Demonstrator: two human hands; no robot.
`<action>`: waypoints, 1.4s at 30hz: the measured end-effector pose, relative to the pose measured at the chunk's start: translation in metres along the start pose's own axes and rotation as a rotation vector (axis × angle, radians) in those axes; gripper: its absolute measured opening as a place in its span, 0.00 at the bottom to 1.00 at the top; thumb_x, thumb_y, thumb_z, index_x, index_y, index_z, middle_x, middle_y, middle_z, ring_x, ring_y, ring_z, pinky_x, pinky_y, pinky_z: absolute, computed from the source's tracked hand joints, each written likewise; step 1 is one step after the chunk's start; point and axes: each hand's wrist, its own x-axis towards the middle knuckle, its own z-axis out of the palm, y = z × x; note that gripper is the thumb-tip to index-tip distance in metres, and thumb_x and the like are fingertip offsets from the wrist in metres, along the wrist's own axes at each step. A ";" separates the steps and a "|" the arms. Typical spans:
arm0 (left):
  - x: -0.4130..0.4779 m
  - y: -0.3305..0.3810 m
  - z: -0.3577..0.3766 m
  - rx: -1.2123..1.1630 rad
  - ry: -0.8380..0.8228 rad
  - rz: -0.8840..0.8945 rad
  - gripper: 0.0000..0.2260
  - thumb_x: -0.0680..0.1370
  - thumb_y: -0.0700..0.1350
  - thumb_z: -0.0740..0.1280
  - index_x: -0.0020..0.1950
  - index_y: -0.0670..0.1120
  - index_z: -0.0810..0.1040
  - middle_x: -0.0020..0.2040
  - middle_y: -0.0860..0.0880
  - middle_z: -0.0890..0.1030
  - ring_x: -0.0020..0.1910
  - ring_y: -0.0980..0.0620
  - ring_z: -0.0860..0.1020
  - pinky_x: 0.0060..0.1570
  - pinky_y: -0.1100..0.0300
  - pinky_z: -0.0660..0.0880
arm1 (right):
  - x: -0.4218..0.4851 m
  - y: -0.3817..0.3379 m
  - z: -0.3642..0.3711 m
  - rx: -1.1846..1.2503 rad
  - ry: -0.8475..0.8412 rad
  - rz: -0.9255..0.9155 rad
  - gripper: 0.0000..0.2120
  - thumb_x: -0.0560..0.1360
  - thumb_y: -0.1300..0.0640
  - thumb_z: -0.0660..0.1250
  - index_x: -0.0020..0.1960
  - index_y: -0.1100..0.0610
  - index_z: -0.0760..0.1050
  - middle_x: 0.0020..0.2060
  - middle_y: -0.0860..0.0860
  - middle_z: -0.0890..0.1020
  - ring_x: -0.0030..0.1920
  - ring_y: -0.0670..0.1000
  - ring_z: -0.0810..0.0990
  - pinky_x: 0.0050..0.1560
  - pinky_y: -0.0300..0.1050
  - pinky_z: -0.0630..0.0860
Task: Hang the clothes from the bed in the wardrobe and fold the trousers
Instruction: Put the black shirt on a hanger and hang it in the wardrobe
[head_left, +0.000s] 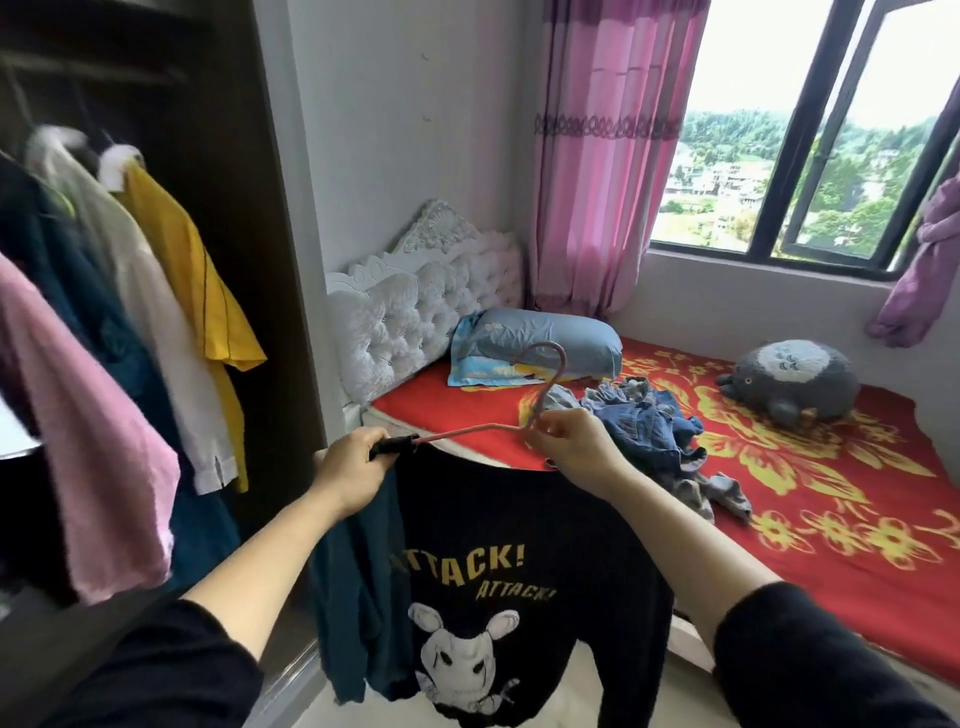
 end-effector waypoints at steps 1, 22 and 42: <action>0.002 -0.006 -0.007 0.055 0.048 -0.024 0.08 0.78 0.53 0.65 0.39 0.58 0.74 0.40 0.55 0.78 0.51 0.48 0.75 0.49 0.52 0.62 | 0.010 -0.011 0.003 -0.007 -0.004 -0.016 0.13 0.75 0.52 0.69 0.37 0.59 0.80 0.29 0.53 0.75 0.31 0.48 0.70 0.36 0.44 0.67; 0.206 -0.105 -0.174 0.466 0.132 -0.021 0.20 0.80 0.40 0.59 0.72 0.49 0.68 0.76 0.47 0.63 0.76 0.47 0.57 0.74 0.52 0.57 | 0.225 -0.241 0.134 -0.153 -0.379 -0.034 0.06 0.73 0.62 0.70 0.47 0.65 0.82 0.27 0.54 0.77 0.22 0.48 0.70 0.26 0.38 0.71; 0.390 -0.162 -0.345 1.044 0.182 0.088 0.16 0.80 0.49 0.54 0.57 0.47 0.79 0.58 0.46 0.79 0.64 0.46 0.72 0.73 0.48 0.49 | 0.452 -0.380 0.253 0.075 -0.071 -0.168 0.05 0.76 0.61 0.67 0.44 0.63 0.77 0.31 0.55 0.79 0.24 0.49 0.77 0.21 0.36 0.70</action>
